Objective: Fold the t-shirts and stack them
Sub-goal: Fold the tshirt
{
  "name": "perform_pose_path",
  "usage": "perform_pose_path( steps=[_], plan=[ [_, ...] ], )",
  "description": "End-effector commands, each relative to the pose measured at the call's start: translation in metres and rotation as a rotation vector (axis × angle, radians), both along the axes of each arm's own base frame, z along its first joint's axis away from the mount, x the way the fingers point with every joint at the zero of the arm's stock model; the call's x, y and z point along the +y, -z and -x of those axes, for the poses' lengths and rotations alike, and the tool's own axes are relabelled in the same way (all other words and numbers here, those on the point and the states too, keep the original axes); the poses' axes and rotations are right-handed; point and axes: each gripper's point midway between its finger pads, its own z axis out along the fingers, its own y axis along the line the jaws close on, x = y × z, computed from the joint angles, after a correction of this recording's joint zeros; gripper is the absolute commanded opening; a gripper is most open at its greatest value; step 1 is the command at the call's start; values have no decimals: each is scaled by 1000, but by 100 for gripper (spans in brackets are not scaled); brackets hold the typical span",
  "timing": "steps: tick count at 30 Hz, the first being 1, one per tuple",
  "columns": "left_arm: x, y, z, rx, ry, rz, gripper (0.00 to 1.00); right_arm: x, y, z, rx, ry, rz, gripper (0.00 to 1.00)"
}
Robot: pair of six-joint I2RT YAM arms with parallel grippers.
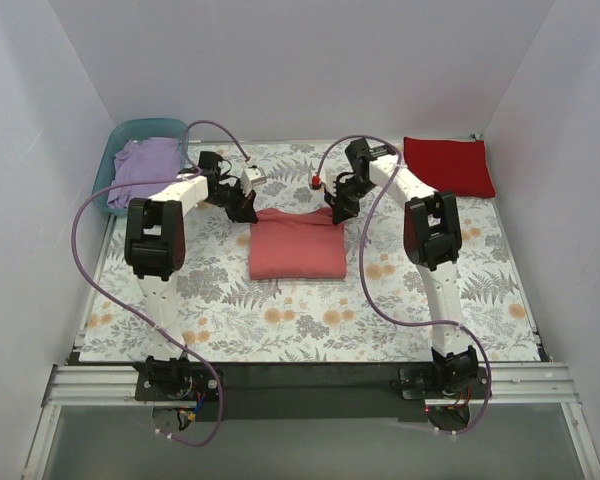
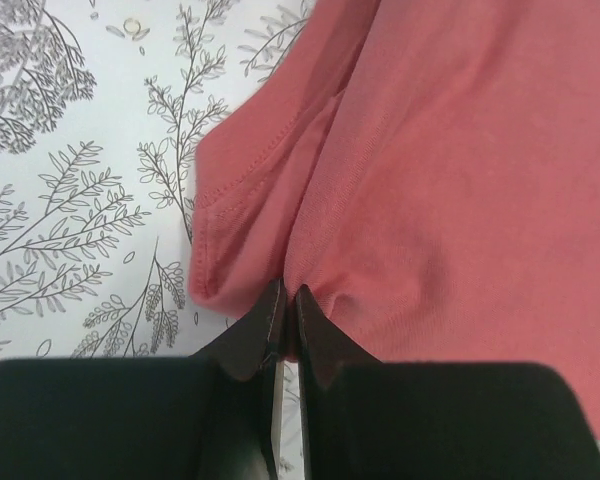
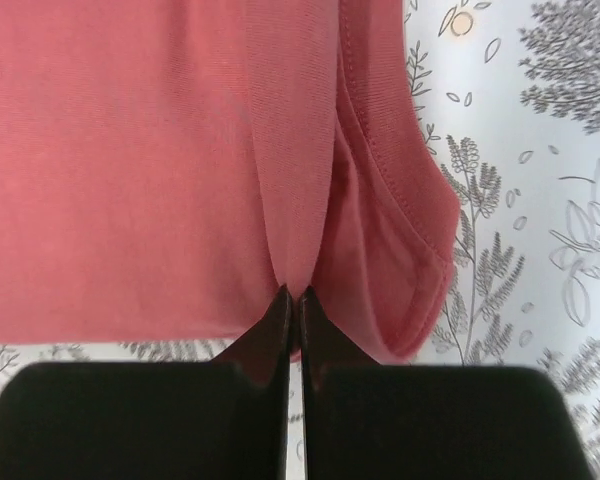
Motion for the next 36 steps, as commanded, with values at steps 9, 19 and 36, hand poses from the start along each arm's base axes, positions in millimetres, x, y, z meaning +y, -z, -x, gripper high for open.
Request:
perform_pose_path(
  steps=[9, 19, 36],
  plan=[
    [-13, 1, 26, 19, 27, 7, 0, -9, 21, 23, 85, 23, 38, 1],
    [-22, -65, 40, -29, 35, 69, 0, -6, -48, 47, 39, 31, -59, 1],
    [-7, -2, -19, 60, -99, 68, 6, -15, 14, 2, 83, 106, 17, 9]
  ],
)
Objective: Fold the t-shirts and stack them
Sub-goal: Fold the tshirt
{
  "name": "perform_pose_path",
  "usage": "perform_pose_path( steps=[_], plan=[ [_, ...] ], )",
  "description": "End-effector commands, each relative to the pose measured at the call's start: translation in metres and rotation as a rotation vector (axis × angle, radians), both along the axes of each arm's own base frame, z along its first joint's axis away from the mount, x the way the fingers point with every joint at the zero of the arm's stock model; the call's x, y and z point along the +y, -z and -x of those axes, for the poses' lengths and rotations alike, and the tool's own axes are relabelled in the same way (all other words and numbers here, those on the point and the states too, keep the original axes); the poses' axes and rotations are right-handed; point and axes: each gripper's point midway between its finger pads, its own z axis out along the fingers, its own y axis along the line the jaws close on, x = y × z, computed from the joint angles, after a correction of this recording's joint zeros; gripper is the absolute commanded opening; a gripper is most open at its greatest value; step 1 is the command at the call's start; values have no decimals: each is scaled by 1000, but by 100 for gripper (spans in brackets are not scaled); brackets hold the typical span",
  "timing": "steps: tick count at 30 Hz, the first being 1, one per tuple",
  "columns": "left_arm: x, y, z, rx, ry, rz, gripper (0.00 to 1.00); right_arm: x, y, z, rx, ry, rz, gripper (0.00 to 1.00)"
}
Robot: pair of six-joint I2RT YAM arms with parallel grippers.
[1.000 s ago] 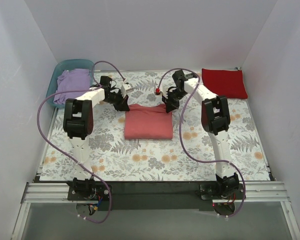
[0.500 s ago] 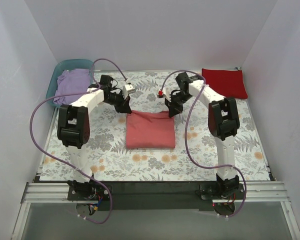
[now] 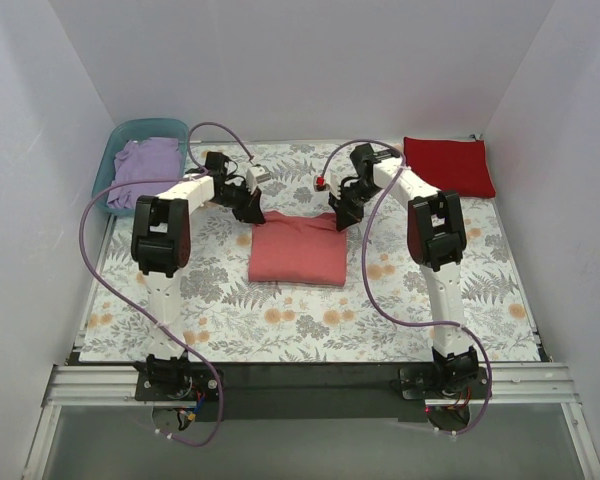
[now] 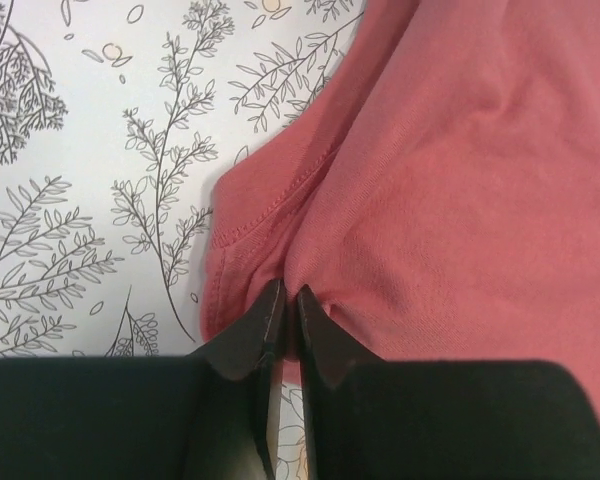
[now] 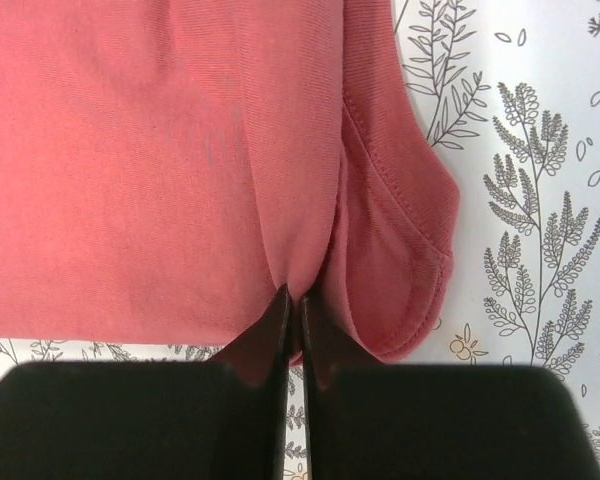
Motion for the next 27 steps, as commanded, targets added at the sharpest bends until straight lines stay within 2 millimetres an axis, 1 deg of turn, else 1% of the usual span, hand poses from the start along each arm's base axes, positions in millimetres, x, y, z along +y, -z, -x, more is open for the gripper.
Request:
perform_pose_path(
  steps=[1, 2, 3, 4, 5, 6, 7, 8, 9, 10, 11, 12, 13, 14, 15, 16, 17, 18, 19, 20, 21, 22, 23, 24, 25, 26, 27],
  plan=[
    [11, -30, -17, -62, -49, 48, 1, -2, -8, -13, -23, 39, -5, 6],
    [12, -35, -17, -66, -49, 61, 0, 2, -21, -10, -21, 45, -32, 3],
    [12, -39, -15, -73, -46, 70, 0, 4, -30, -10, -32, 45, -50, 2],
    [10, -53, -14, -96, -34, 89, 0, 5, -37, -7, -34, 45, -64, 2],
    [9, -59, -13, -107, -27, 97, 0, 6, -45, -7, -44, 46, -78, 1],
    [8, -64, -12, -112, -24, 103, 0, 9, -60, -7, -54, 55, -101, 1],
    [8, -72, -12, -126, -24, 108, 0, 11, -66, -9, -65, 56, -111, 1],
    [7, -74, -12, -131, -21, 111, 0, 11, -70, -10, -72, 59, -117, 2],
    [9, -72, -13, -131, -28, 104, 0, 12, -69, -11, -71, 60, -117, 3],
    [10, -64, -15, -123, -30, 97, 0, 13, -71, -16, -84, 65, -117, 6],
    [13, -58, -18, -119, -40, 76, 4, 13, -57, -19, -57, 76, -102, 23],
    [15, -52, -20, -111, -50, 66, 13, 13, -53, -24, -54, 92, -88, 31],
    [18, -47, -26, -109, -69, 65, 23, 13, -52, -27, -35, 127, -79, 41],
    [22, -47, -31, -99, -100, 68, 29, 13, -53, -32, -39, 142, -78, 63],
    [30, -51, -36, -71, -151, 96, 38, 11, -57, -35, -49, 157, -74, 66],
    [33, -63, -43, -95, -171, 124, 42, 9, -62, -36, -45, 183, -75, 74],
    [38, -71, -48, -105, -193, 146, 44, 4, -74, -47, -89, 224, -94, 76],
    [44, -81, -50, -73, -247, 183, 46, -2, -81, -55, -104, 274, -97, 76],
    [46, -104, -57, -127, -261, 219, 46, -5, -89, -60, -93, 336, -119, 76],
    [45, -105, -49, -93, -282, 249, 46, -13, -101, -70, -106, 383, -154, 76],
    [41, -114, -44, -85, -288, 282, 46, -10, -117, -62, -76, 386, -219, 74],
    [34, -137, -33, -72, -276, 352, 46, -7, -125, -57, -45, 399, -255, 72],
    [27, -134, -19, -19, -269, 377, 46, -1, -133, -48, 47, 453, -291, 65],
    [13, -137, -7, 15, -244, 396, 46, 11, -140, -26, 145, 426, -371, 61],
    [2, -147, 4, 68, -246, 428, 44, 18, -143, -13, 217, 429, -408, 55],
    [-9, -146, 14, 107, -238, 438, 43, 32, -141, 5, 331, 459, -425, 49],
    [-26, -137, 34, 186, -227, 445, 42, 44, -160, 10, 311, 419, -508, 44]
  ],
)
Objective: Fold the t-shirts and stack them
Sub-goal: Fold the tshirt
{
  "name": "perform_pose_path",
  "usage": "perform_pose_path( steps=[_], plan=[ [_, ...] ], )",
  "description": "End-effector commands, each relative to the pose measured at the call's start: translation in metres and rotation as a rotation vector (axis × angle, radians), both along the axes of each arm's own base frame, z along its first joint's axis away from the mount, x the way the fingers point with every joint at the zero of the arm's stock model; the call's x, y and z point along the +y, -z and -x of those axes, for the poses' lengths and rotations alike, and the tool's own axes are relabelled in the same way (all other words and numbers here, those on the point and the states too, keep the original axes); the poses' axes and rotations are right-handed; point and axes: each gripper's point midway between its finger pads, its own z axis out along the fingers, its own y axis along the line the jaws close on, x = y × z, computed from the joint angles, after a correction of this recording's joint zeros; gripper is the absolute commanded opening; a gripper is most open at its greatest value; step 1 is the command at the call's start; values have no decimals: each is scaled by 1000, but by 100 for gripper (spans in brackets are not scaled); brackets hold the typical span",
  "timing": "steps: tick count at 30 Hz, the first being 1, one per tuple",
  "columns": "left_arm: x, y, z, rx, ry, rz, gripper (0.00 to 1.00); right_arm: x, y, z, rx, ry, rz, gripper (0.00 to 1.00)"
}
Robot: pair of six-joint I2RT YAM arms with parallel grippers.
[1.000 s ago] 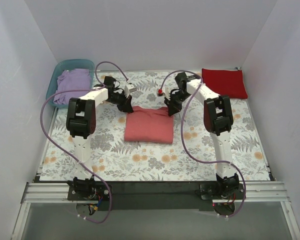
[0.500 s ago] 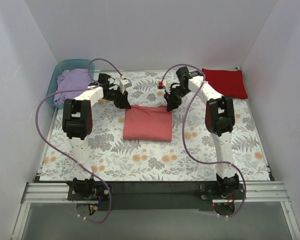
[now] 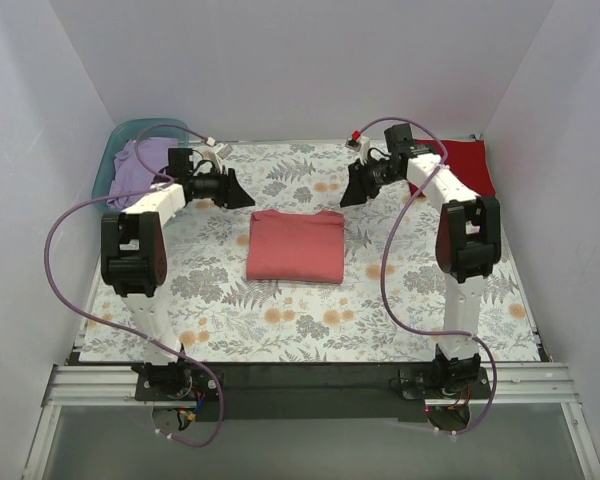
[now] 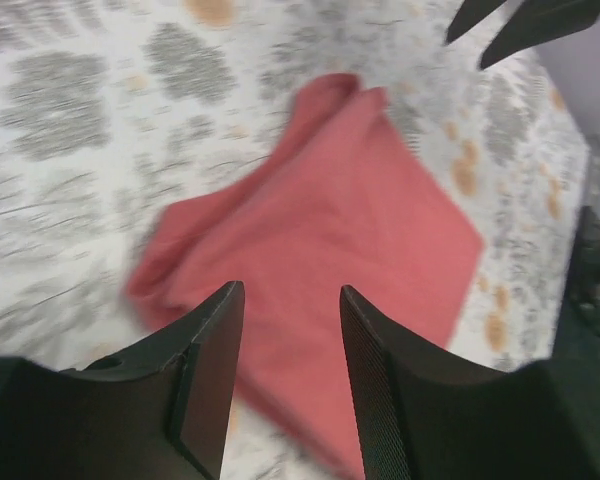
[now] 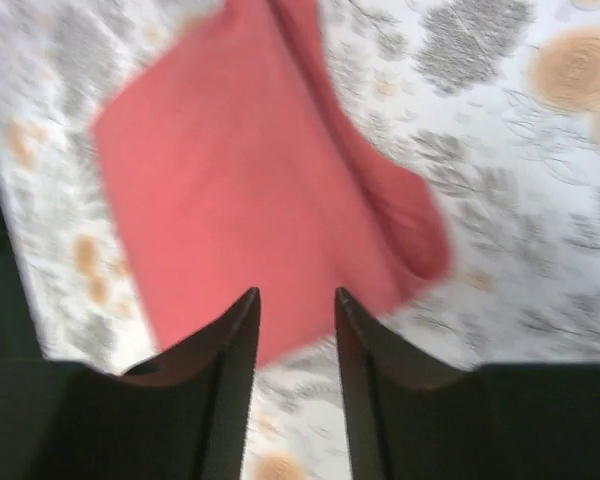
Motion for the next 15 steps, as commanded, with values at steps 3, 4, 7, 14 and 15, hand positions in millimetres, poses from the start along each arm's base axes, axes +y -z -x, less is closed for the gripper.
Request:
perform_pose_path(
  steps=[3, 4, 7, 14, 15],
  plan=[
    [-84, -35, 62, 170, 95, 219, 41, 68, -42, 65, 261, 2, -325, 39],
    [-87, -34, 58, 152, 83, 235, 41, 72, -37, 62, 254, -1, -338, 38],
    [-92, -15, 48, 258, -2, 261, 41, 78, -8, 50, 323, 57, -320, 38],
    [-88, 31, 5, 411, -107, 307, 41, 77, 57, 13, 396, 162, -282, 39],
    [-81, 52, -2, 454, -146, 302, 41, 77, 68, 1, 396, 172, -279, 41]
  ],
)
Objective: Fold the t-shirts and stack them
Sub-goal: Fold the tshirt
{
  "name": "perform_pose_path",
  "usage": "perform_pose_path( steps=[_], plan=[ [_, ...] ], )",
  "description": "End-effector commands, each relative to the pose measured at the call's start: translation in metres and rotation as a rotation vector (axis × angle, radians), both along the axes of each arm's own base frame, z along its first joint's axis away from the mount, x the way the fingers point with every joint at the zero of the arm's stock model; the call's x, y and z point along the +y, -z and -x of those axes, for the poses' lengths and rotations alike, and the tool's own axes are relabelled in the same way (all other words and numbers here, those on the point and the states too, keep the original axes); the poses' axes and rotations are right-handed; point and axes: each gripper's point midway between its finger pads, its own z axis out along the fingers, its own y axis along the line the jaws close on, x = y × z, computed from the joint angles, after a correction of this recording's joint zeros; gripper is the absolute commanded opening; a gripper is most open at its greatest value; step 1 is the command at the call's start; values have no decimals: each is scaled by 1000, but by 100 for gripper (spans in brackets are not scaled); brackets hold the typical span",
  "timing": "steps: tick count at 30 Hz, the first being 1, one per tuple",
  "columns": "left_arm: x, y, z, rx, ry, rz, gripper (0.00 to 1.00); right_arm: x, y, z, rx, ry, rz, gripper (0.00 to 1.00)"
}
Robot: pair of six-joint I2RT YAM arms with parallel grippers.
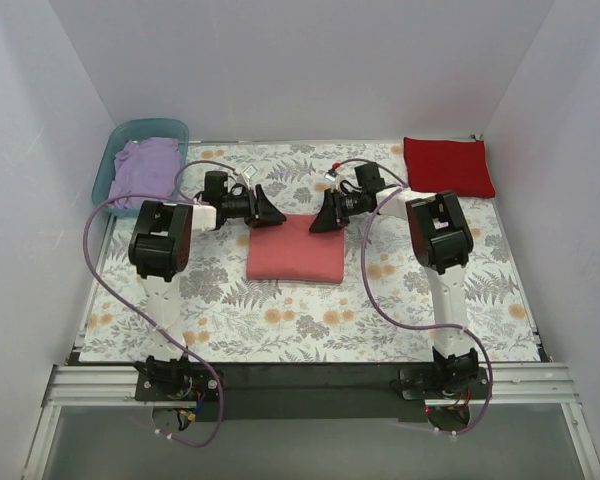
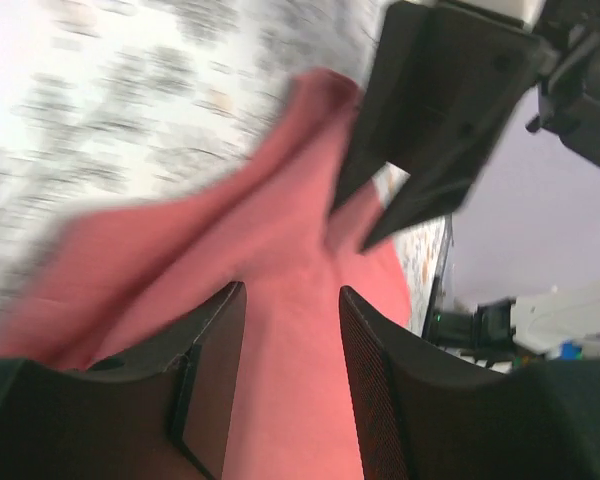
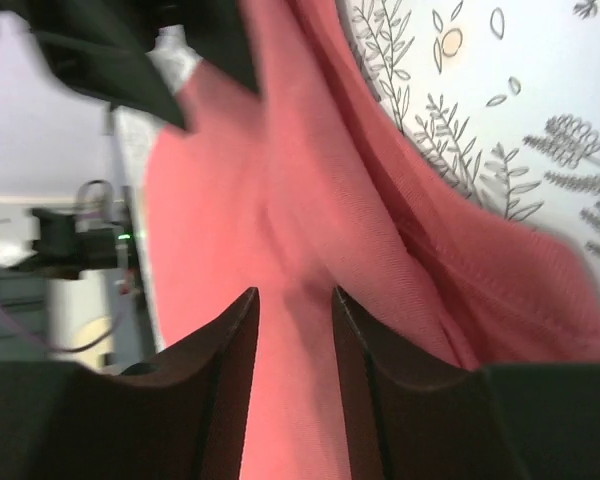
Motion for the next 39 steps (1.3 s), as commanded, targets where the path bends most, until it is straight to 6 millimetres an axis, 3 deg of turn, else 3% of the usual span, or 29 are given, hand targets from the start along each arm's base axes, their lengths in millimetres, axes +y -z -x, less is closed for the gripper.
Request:
perform_pose_path(
  steps=[1, 2, 3, 4, 6, 7, 8, 9, 10, 11, 12, 13, 14, 15, 17, 18, 20, 23, 27, 31, 34, 35, 37, 38, 39],
  plan=[
    [13, 6, -37, 58, -106, 26, 41, -3, 2, -48, -57, 75, -22, 45],
    [17, 8, -46, 67, -126, 28, 41, -7, 10, -56, -70, 87, -11, 50],
    [29, 18, -52, 98, -158, 29, 42, -7, 3, -67, -107, 101, -9, 52],
    [33, 14, -56, 125, -170, 55, 43, -9, 2, -70, -120, 109, -4, 54],
    [44, 3, -58, 117, -174, 86, 44, -10, -22, -71, -157, 104, -27, 61],
    [43, -23, -51, 70, -129, 115, 45, -11, -30, -66, -150, 99, -37, 63],
    [43, -35, -44, 36, -100, 121, 46, -13, -62, -62, -195, 96, -64, 68],
    [42, -60, -29, -1, -74, 132, 47, -12, -79, -53, -198, 78, -89, 69],
    [41, -69, -17, -6, -58, 139, 47, -15, -79, -37, -160, 79, -86, 70],
    [37, -81, 0, 4, -22, 160, 47, -12, -110, -24, -188, 65, -113, 72],
    [33, -94, 22, -3, -3, 166, 47, -9, -117, -6, -136, 51, -130, 72],
    [29, -100, 35, -1, 10, 168, 47, -8, -111, 11, -108, 46, -135, 73],
    [20, -104, 49, 10, 25, 168, 48, 0, -126, 33, -117, 17, -156, 73],
    [16, -114, 63, -7, 41, 172, 48, 4, -127, 49, -93, -4, -172, 73],
    [3, -104, 87, 36, 59, 160, 48, 14, -118, 84, 2, -36, -181, 73],
    [-1, -106, 94, 57, 56, 163, 48, 16, -114, 94, 35, -53, -187, 73],
    [-9, -90, 112, 116, 70, 168, 48, 20, -94, 110, 102, -67, -169, 72],
    [-12, -64, 121, 230, 44, 171, 49, 20, -63, 112, 173, -53, -133, 71],
    [-3, -15, 113, 333, -10, 120, 49, 10, -21, 112, 294, -18, -89, 70],
    [15, 28, 113, 457, -70, 44, 48, -10, 4, 109, 343, 47, -54, 69],
    [33, 36, 108, 504, -120, 37, 48, -24, 3, 111, 339, 67, -60, 67],
    [41, 31, 103, 494, -136, 49, 48, -27, -9, 112, 316, 59, -79, 66],
    [44, 19, 101, 468, -120, 74, 47, -32, -24, 116, 283, 54, -100, 65],
    [43, 7, 102, 418, -78, 90, 46, -33, -48, 114, 210, 45, -127, 64],
    [40, -15, 100, 353, -53, 100, 46, -35, -60, 111, 139, 46, -133, 64]
  ],
)
